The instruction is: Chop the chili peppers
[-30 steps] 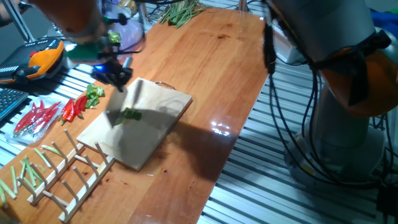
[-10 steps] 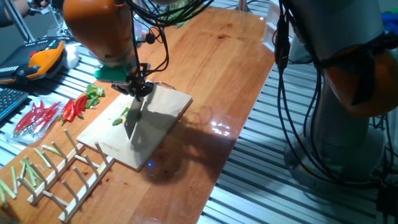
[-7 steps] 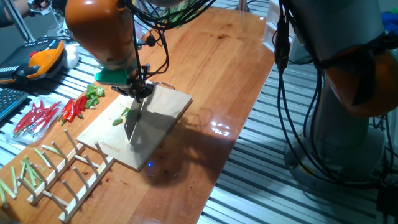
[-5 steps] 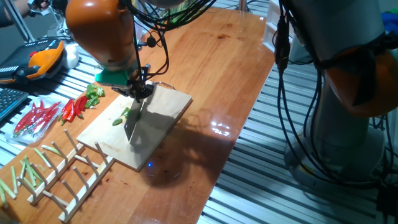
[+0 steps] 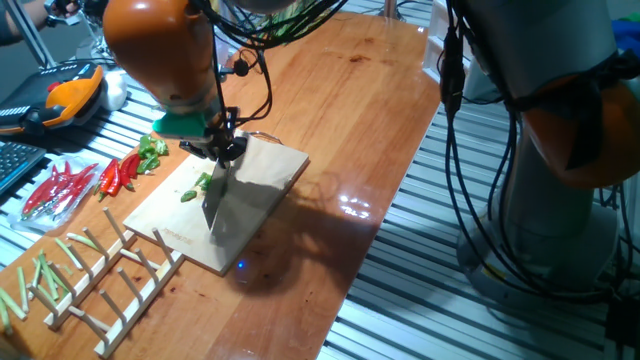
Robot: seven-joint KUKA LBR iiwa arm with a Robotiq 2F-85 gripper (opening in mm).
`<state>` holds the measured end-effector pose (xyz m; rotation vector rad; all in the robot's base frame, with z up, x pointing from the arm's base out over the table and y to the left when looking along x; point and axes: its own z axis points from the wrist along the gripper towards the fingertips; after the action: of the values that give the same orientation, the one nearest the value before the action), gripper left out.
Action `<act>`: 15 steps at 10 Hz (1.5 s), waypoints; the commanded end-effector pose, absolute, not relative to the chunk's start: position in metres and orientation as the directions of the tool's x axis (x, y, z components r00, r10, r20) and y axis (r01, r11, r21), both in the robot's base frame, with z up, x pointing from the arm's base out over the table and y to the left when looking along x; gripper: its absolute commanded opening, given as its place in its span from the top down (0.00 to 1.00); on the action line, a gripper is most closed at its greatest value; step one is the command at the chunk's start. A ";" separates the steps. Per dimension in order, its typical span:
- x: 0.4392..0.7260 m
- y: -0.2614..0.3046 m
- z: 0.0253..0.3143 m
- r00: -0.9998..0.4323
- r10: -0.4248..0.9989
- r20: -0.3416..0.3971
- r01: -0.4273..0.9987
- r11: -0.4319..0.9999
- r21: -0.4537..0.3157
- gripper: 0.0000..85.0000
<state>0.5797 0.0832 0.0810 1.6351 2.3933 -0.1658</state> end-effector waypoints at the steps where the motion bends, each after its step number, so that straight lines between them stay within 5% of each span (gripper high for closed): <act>1: 0.580 0.084 0.080 -0.351 0.900 -0.257 0.927 0.373 0.039 1.00; 6: 0.579 0.083 0.085 -0.429 0.854 -0.295 0.893 0.450 0.002 1.00; 11: 0.597 0.085 0.128 -0.515 0.835 -0.194 0.847 0.530 0.032 1.00; 15: 0.612 0.108 0.160 -0.756 0.637 -0.150 0.616 0.770 0.168 1.00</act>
<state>0.6129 0.1087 0.1615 1.2460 2.6614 0.1167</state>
